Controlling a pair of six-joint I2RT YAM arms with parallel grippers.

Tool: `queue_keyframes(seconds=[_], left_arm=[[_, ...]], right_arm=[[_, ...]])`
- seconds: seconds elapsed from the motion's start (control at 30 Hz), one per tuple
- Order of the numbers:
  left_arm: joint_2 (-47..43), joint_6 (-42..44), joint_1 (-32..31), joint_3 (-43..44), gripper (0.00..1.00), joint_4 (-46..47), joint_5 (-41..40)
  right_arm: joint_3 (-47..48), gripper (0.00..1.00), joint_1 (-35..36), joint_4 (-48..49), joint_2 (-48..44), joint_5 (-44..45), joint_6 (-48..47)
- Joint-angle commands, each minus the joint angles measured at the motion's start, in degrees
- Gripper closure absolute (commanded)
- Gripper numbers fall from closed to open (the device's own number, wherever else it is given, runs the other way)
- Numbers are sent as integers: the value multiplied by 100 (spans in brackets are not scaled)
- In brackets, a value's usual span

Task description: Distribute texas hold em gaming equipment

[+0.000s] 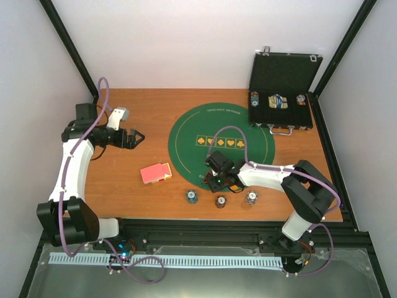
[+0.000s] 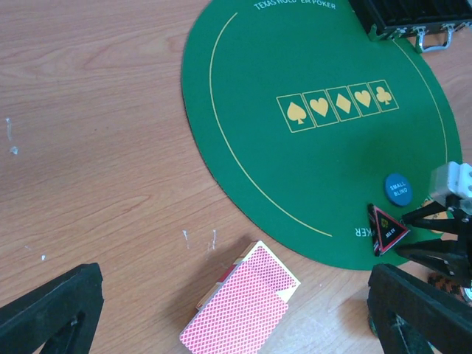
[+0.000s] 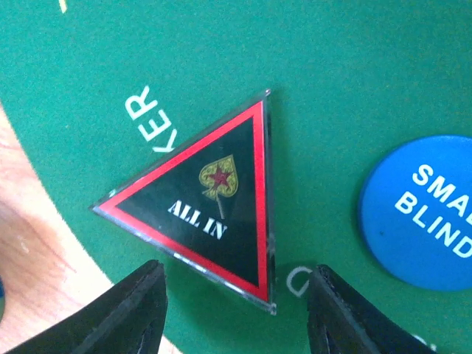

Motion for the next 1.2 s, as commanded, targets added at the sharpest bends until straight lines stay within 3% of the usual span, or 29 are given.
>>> queue_keyframes(seconds=[0.0, 0.1, 0.47, 0.77, 0.97, 1.17], left_arm=[[-107, 113, 18, 91, 0, -112, 241], [-115, 121, 19, 100, 0, -111, 250], [26, 241, 19, 180, 0, -252, 532], [258, 229, 27, 305, 0, -661, 327], [279, 236, 23, 302, 0, -691, 220], [123, 186, 26, 288, 0, -694, 290]], right_arm=[[248, 49, -48, -58, 285, -94, -225], [396, 57, -41, -76, 483, -207, -219], [1308, 59, -43, -89, 1352, -94, -329], [2834, 62, -59, -208, 2614, 58, -481], [4385, 62, -66, -674, 3531, -85, -594], [5299, 62, -167, -1075, 4058, -81, -616]])
